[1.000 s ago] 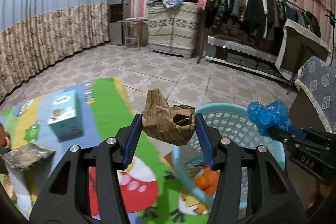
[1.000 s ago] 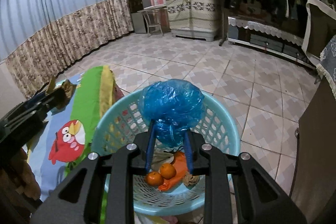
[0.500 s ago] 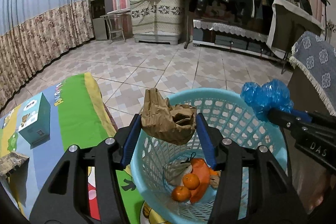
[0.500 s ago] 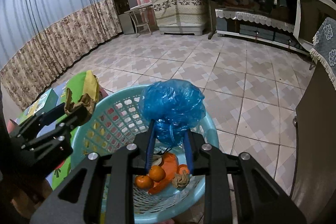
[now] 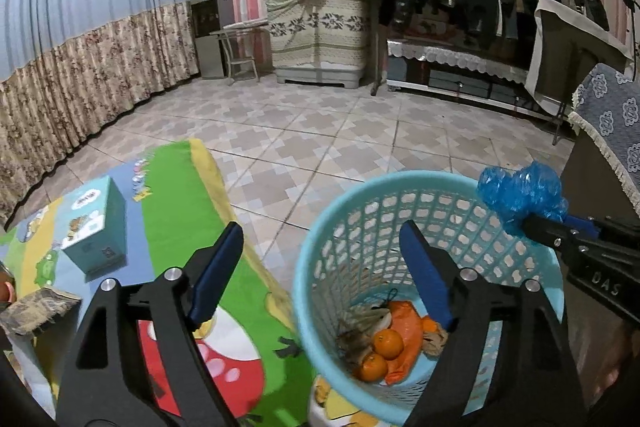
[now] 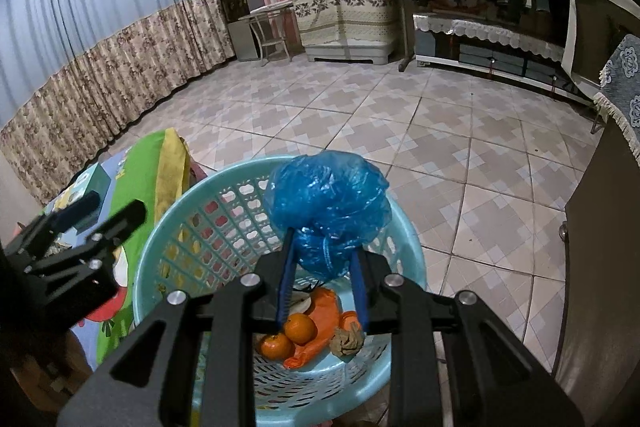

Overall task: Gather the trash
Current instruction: 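Open both tools to drop the paper and blue bag into the basket, then move both tools back over the play mat toward the remaining trash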

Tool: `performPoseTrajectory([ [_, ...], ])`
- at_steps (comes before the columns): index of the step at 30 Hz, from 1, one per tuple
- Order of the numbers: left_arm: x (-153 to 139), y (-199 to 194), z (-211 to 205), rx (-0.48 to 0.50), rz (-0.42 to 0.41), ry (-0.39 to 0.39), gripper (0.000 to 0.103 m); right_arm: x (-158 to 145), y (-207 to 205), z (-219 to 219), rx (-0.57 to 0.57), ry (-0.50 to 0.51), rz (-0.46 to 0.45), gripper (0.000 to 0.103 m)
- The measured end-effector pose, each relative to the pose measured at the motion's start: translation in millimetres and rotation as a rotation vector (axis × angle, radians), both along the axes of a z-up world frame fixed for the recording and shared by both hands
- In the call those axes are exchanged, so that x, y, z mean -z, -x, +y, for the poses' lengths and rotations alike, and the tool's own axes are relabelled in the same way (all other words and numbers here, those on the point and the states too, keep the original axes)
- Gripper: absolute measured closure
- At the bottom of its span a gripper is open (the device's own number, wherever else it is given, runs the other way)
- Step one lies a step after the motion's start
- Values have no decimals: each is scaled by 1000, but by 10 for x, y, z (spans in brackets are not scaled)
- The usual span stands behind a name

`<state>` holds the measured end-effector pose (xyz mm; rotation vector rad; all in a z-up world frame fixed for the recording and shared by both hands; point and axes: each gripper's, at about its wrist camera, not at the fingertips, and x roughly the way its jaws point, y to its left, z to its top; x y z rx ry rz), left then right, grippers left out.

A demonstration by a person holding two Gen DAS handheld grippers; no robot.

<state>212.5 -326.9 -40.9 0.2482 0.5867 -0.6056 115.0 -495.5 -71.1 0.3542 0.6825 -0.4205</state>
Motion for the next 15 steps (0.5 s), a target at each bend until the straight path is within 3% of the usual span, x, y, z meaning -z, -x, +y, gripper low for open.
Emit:
performPoseTrajectory([
  [4,-46,-6,109,-22,-7,5,20,53,-88,76,-15,12,7,72],
  [5,-53,-10,147,-29,-8,5,20,50,-105,84,-18,10,6,68],
  [7,-56,-15,204,-36,-7,7,20,70,-134,124,-19,20,13,50],
  [15,-76,-14,385,-72,-8,8,19,57,-136,202,-1,51,33,19],
])
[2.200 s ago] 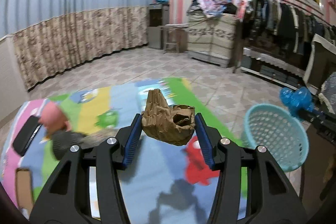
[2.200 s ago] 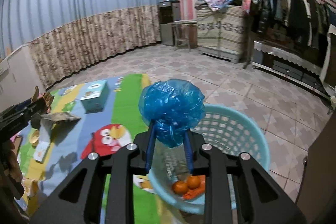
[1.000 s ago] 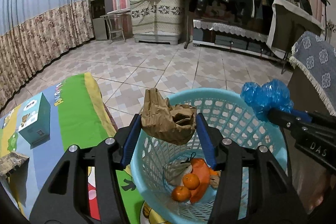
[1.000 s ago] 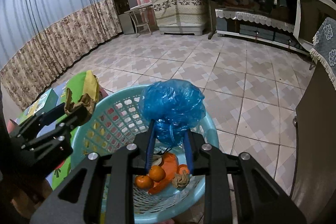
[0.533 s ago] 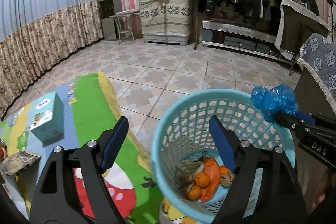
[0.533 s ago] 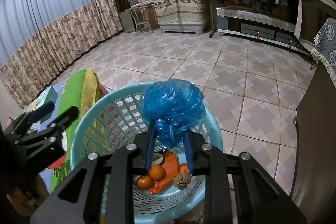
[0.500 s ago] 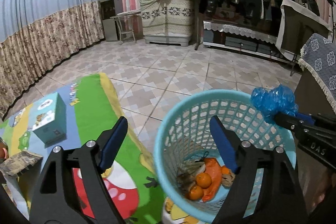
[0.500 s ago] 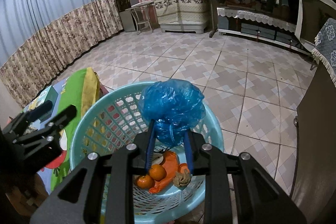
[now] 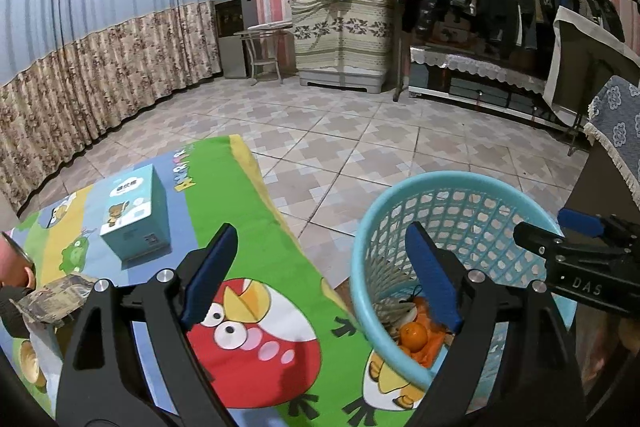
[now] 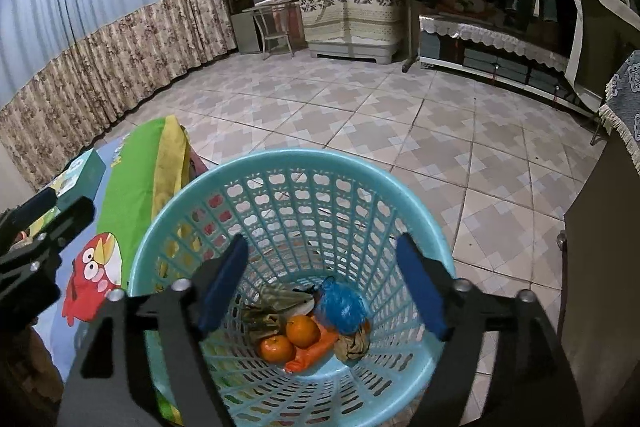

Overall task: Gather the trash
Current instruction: 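Move both tools back over the play mat toward the remaining trash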

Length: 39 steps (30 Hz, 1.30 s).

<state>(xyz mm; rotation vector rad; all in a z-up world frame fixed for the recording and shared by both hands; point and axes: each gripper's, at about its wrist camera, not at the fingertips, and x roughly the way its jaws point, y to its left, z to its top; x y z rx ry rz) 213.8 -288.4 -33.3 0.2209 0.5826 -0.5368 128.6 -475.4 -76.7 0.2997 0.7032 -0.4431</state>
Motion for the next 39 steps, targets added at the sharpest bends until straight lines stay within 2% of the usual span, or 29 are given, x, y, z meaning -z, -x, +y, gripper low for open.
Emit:
performPoseTrajectory([
  [9,-87,24,270,-41,-9,16,15,-122,0,140,-11,23,-6,14],
  [17,-201,91,749,-103,-27,46,9,-264,-25,537,-84,61,-40,12],
  [28,-207,181,1780,-264,-22,56,6,-285,-137,1204,-206,69,-47,12],
  [32,-111,228,2237,-341,-4,55,6,-293,-157,1452,-245,82,-64,5],
  [39,121,239,3001,-488,56,35,6,-195,-266,1779,-312,103,-19,5],
])
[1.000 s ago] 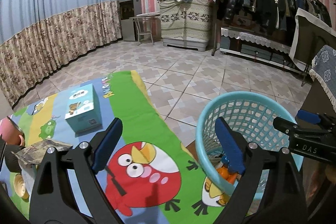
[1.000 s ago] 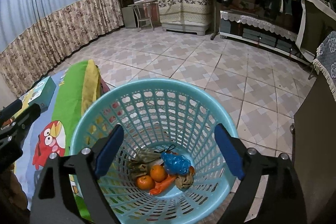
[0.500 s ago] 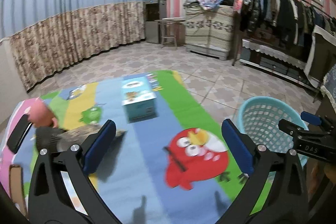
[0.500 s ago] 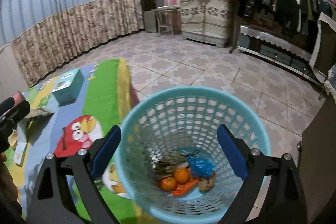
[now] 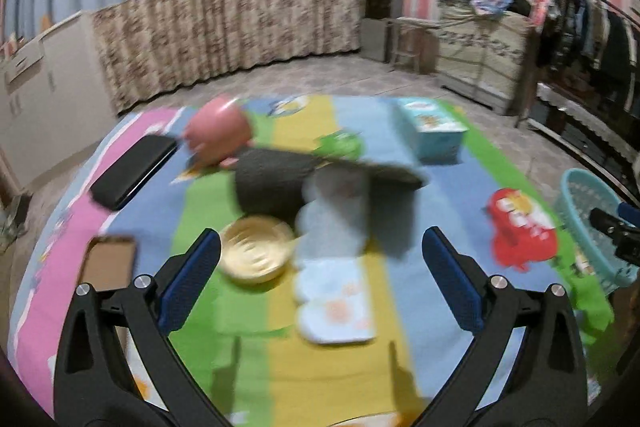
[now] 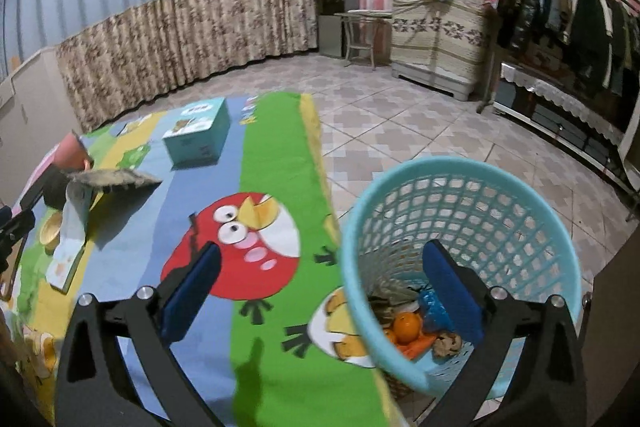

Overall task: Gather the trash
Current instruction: 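Move both tools back over the play mat toward the remaining trash, then grasp the cream round plastic lid with the left tool while the right tool grasps the white paper card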

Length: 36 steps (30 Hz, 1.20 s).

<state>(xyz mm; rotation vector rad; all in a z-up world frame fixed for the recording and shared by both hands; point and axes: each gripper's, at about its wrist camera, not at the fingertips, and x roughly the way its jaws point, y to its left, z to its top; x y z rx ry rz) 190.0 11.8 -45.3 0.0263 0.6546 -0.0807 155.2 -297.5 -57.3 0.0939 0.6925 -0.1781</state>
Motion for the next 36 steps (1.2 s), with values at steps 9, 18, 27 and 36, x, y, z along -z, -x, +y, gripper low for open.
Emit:
performPoseTrajectory([
  [9,290,-81,554,-98,85,-27,6,219,-172,279,-42,-58,82,5],
  [18,442,-452,560,-63,178,-6,6,211,-209,474,-24,-8,84,5],
  [27,495,-719,531,-9,216,34,11,220,-244,506,-17,-12,113,5],
  [36,588,-777,480,52,260,33,42,322,-292,493,-21,-70,158,5],
])
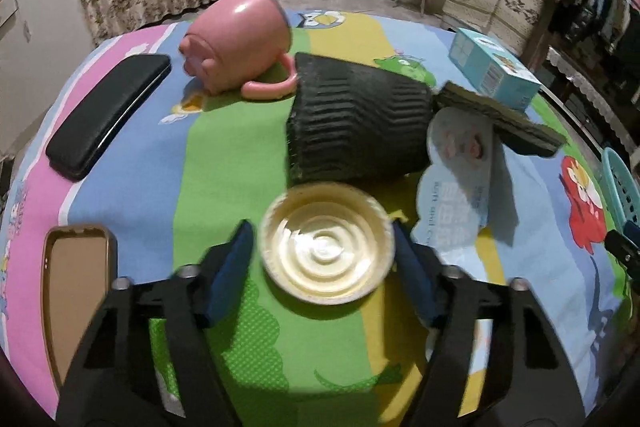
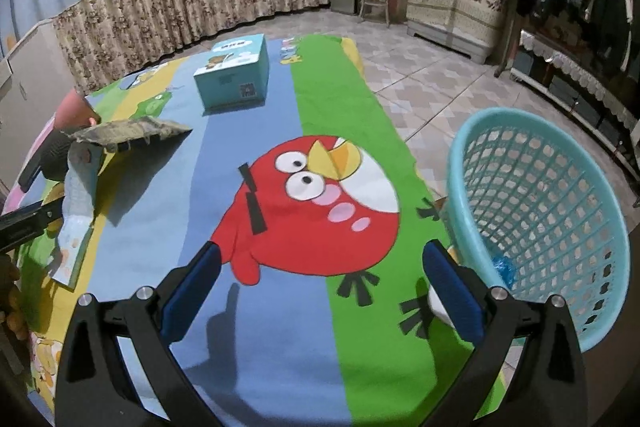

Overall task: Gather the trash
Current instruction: 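Grasp the cream round plastic lid with the left tool while the right tool grasps the white paper card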

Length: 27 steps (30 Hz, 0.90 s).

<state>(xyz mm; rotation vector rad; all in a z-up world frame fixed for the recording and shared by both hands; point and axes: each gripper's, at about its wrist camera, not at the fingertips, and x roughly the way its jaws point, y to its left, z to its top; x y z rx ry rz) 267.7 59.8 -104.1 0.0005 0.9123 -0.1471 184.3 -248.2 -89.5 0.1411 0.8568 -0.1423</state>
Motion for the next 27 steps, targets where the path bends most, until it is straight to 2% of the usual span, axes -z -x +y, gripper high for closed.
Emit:
performPoseTrajectory([
  [4,-37,80,28,-8,-23,-13,42,6,27,77,-23,-42,-14,5],
  [7,-121,203,136,-31,-61,-24,42,-21,45,224,-47,-36,-26,5],
  [13,-300,502,553,-109,-154,-65,42,-126,39,675,-115,-34,-52,5],
  [21,-347,718,1207,-216,-173,-53,42,-32,-48,1437,-212,-35,-12,5],
  [23,-350,743,1299,-228,-175,-56,42,2,-74,1643,-236,-65,2,5],
  [27,-349,827,1482,-242,-182,-55,42,65,-119,1992,-282,-41,37,5],
])
